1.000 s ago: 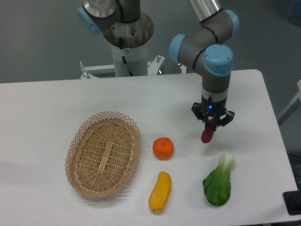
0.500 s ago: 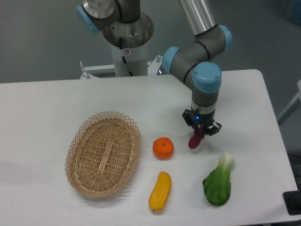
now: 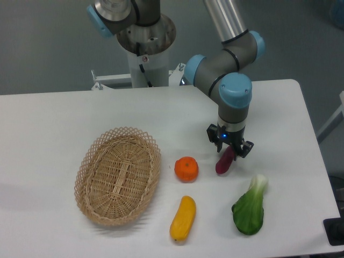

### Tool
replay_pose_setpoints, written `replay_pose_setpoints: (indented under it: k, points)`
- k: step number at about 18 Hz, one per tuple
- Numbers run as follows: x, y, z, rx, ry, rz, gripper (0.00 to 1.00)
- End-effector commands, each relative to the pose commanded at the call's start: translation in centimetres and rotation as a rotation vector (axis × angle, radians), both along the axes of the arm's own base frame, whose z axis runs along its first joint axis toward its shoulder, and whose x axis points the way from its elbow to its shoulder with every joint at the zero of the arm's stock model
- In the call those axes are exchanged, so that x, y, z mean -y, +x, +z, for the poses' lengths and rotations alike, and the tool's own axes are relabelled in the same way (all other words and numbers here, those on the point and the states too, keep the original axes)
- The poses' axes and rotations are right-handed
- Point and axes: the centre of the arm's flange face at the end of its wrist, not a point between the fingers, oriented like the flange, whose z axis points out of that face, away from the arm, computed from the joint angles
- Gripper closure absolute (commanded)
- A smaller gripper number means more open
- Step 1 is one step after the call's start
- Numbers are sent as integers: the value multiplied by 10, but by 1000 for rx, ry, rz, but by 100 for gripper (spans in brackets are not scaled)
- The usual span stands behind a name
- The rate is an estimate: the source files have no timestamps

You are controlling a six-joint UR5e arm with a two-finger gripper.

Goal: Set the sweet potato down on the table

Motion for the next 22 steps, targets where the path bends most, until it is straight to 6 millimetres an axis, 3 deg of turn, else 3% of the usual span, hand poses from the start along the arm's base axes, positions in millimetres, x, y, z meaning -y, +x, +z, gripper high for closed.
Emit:
replay_pose_setpoints:
  k: [7,13,19,22]
  points:
    - [-4,-9,73,-130,62,-27,0]
    - [-4,-30,139,-240,99,-63,0]
    - [43,-56,177,-155,-18,-201,0]
    - [77,-64,190,-146,-56,-296,0]
